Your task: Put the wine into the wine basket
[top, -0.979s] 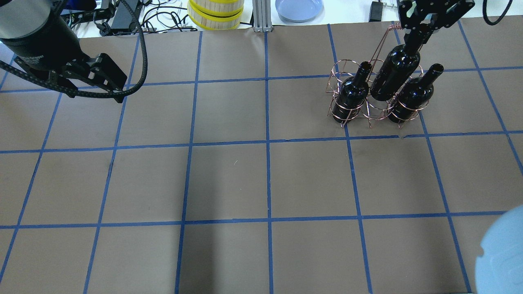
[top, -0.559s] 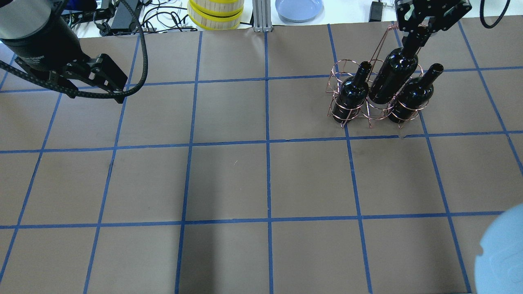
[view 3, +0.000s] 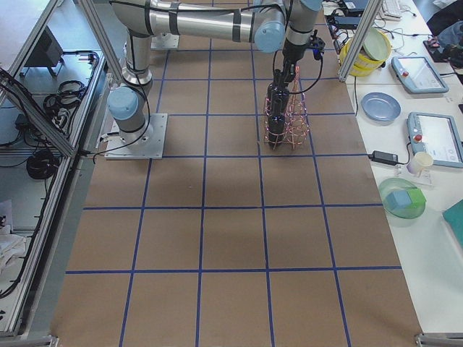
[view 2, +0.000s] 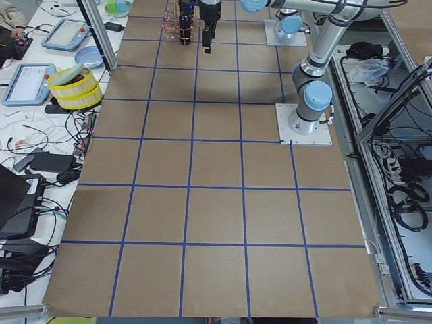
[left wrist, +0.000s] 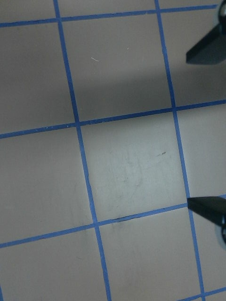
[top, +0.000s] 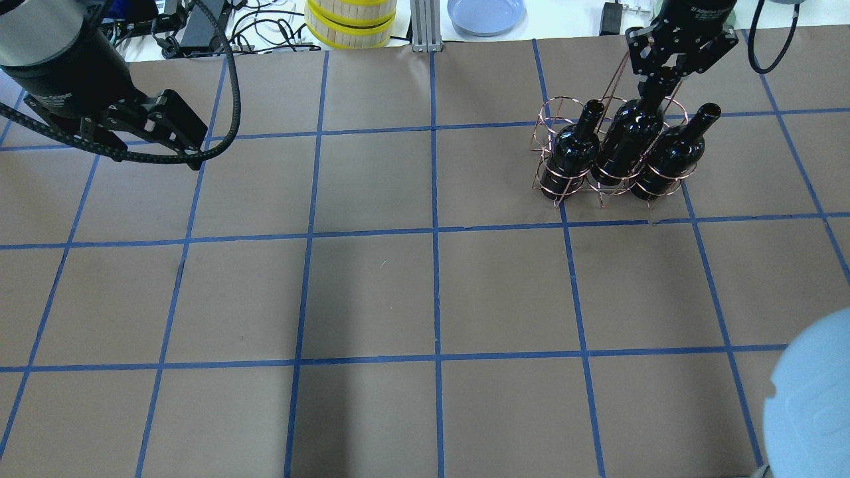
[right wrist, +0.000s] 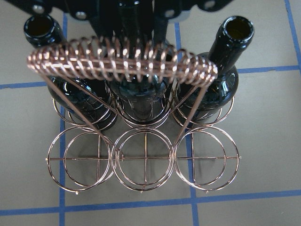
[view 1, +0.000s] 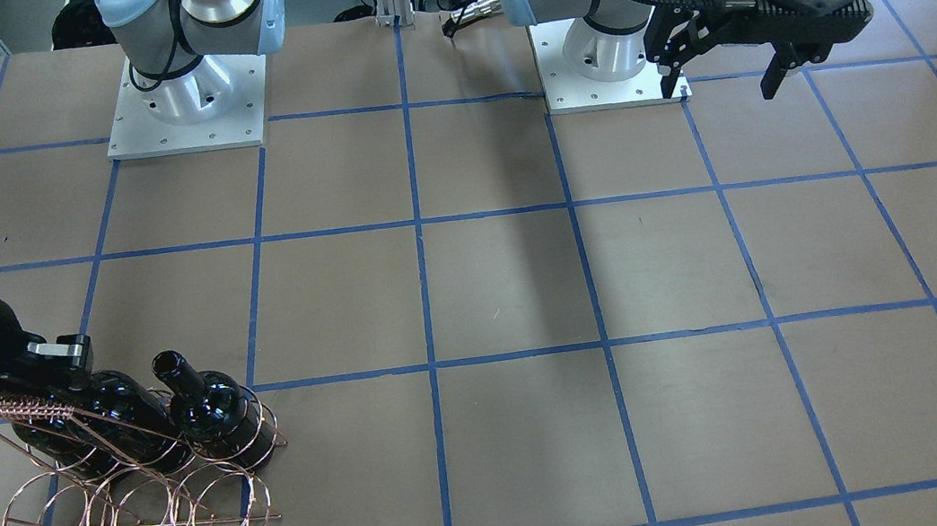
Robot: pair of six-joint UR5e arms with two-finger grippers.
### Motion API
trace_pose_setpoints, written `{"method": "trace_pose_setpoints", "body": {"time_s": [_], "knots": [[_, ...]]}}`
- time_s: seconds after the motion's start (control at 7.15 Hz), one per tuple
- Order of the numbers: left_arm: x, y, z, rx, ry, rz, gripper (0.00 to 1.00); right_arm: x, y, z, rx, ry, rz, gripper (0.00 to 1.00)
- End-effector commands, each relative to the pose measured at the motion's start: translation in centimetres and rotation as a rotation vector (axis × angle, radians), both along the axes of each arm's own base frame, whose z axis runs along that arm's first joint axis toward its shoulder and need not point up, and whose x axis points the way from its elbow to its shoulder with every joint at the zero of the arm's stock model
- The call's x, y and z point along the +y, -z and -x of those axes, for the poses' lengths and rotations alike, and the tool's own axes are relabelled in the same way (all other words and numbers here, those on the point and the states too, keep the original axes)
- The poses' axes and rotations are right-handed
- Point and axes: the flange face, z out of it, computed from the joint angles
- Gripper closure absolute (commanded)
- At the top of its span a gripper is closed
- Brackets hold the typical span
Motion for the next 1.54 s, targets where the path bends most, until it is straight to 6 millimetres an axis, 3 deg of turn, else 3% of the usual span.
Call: {"method": "trace_pose_setpoints", "body": {"time_s": [0.0, 0.14, 0.28, 0.42, 0.56, 0.7, 0.84, 1.12, 1.26, 1.4], "knots": [[0.1, 0.1, 0.0, 0.001, 0.0, -0.001, 0.0, -0.5, 2.8, 0.1, -0.002, -0.012, -0.006, 1.0], [0.1, 0.1, 0.0, 0.001, 0.0, -0.001, 0.0, -0.6, 2.7, 0.1, -0.001, -0.01, 0.0, 0.86], [0.1, 0.1, 0.0, 0.001, 0.0, -0.001, 0.0, -0.6, 2.7, 0.1, 0.002, -0.01, 0.002, 0.59], [0.2, 0.0, 0.0, -0.001, 0.0, 0.0, 0.0, -0.6, 2.5, 0.1, 0.003, -0.015, 0.008, 0.08], [0.1, 0.1, 0.0, 0.001, -0.001, -0.001, 0.0, -0.6, 1.7, 0.1, 0.007, -0.065, 0.037, 0.0], [0.2, 0.0, 0.0, 0.001, 0.0, 0.0, 0.0, 0.5, -0.8, 0.0, 0.019, -0.067, 0.075, 0.0], [0.2, 0.0, 0.0, 0.001, -0.001, 0.0, 0.0, 2.6, -4.9, -0.3, 0.027, -0.067, 0.13, 0.0], [0.2, 0.0, 0.0, 0.0, 0.0, 0.0, 0.0, 9.7, -10.9, -1.4, 0.024, -0.05, 0.076, 0.0], [0.2, 0.0, 0.0, 0.001, 0.0, 0.0, 0.0, 12.5, -12.7, -2.0, 0.012, -0.052, 0.105, 0.0], [0.2, 0.0, 0.0, 0.001, -0.001, 0.0, 0.0, 16.1, -12.3, -3.3, 0.012, -0.061, 0.104, 0.0]]}}
